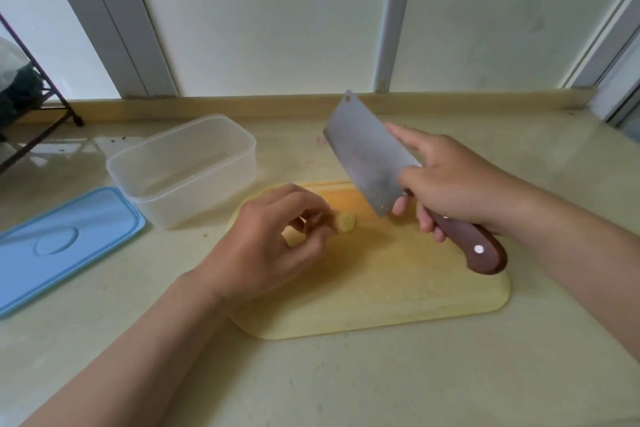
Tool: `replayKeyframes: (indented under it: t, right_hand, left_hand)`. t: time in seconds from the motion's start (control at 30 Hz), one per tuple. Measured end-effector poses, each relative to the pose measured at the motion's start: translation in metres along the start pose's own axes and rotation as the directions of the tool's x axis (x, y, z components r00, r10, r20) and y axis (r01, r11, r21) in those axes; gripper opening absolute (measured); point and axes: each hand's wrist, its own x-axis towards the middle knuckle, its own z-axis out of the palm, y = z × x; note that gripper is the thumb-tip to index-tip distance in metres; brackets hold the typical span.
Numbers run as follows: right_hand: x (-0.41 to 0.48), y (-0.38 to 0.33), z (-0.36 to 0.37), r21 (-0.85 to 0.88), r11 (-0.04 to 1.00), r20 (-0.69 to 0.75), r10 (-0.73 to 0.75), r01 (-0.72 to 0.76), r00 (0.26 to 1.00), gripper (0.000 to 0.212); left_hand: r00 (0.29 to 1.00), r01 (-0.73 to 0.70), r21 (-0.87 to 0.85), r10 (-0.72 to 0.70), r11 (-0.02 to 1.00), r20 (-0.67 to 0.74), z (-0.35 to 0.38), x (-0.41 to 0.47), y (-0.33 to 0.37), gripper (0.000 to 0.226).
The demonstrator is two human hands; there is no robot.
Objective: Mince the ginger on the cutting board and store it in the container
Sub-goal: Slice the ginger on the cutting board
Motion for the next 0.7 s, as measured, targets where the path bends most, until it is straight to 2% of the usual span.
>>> replayKeyframes:
  t: [0.07,0.13,0.23,0.33,0.53,0.6,0.7]
  right_hand:
    - [-0.01,0.012,-0.014,0.021,1.0,-0.028,0.024,-0.024,0.999,0.082]
    - [-0.02,0.023,-0.026,0.031,0.999,-0.044,0.046,-0.044,0.998,0.081]
    - [-0.033,0.035,-0.038,0.038,0.998,-0.046,0.061,-0.059,0.997,0.08]
    - [-0.044,0.042,-0.042,0.044,0.997,-0.053,0.06,-0.057,0.997,0.081]
    - [-0.057,0.045,-0.039,0.026,0.999,-0.041,0.035,-0.034,0.999,0.083]
    - [-0.058,0.045,-0.037,0.016,0.999,-0.039,0.028,-0.028,0.999,0.084]
    - [-0.058,0.046,-0.034,0.011,0.999,-0.035,0.034,-0.034,0.999,0.083]
  left_hand:
    - [0.981,0.191,-0.093,-0.188,0.977,0.043,0.009,0.004,0.007,0.027]
    - [0.959,0.271,-0.056,-0.264,0.961,0.104,0.02,0.011,0.012,0.026]
    - [0.961,0.227,0.104,-0.24,0.968,0.138,0.037,0.026,0.023,0.02]
    - [0.96,0.215,0.142,-0.235,0.966,0.149,0.045,0.036,0.028,0.012]
    - [0.954,0.206,0.201,-0.243,0.958,0.177,0.028,0.03,0.027,0.02]
    - [0.963,0.197,0.225,-0.232,0.954,0.14,0.019,0.026,0.021,0.022]
    - [0.951,0.219,0.366,-0.281,0.904,0.125,0.004,0.023,0.003,0.03]
